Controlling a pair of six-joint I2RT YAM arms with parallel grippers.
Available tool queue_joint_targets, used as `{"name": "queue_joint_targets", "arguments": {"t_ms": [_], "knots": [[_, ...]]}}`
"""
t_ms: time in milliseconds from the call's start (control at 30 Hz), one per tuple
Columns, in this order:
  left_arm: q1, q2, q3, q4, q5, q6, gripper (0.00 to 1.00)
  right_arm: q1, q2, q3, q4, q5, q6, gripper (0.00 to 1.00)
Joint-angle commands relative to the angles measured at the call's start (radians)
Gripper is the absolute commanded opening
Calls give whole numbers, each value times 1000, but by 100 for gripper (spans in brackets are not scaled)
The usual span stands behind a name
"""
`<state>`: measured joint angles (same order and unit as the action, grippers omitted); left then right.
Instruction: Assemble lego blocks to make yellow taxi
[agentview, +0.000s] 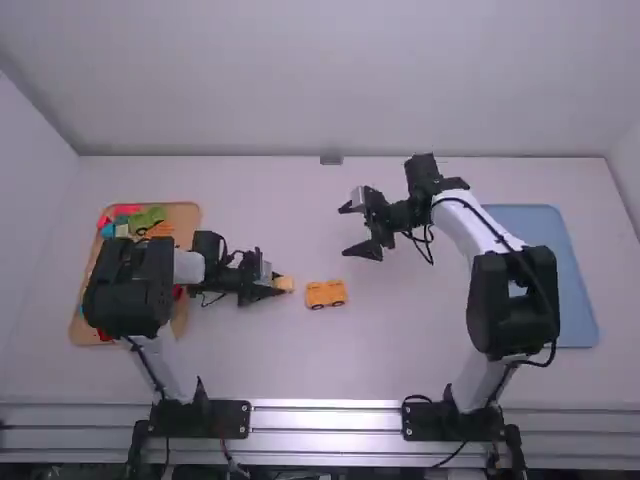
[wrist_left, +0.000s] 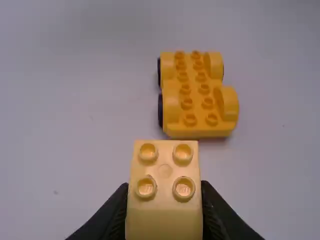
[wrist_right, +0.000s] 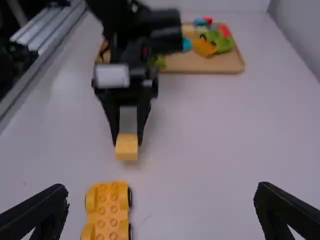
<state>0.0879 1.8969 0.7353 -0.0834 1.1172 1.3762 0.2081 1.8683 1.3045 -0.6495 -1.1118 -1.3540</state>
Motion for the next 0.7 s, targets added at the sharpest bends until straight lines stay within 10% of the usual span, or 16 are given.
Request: {"name": "queue_joint_targets", "arguments": {"t_ms": [0, 367, 667], "knots": [[-4, -67, 12, -26, 45, 0, 31, 20, 8, -128, 82, 20, -83, 99], [-126, -157, 12, -100, 27, 0, 32, 82, 8, -527, 716, 43, 178, 99], [-215, -158, 12, 32, -90, -260, 22, 123, 169, -570, 999, 35, 337, 99]]}}
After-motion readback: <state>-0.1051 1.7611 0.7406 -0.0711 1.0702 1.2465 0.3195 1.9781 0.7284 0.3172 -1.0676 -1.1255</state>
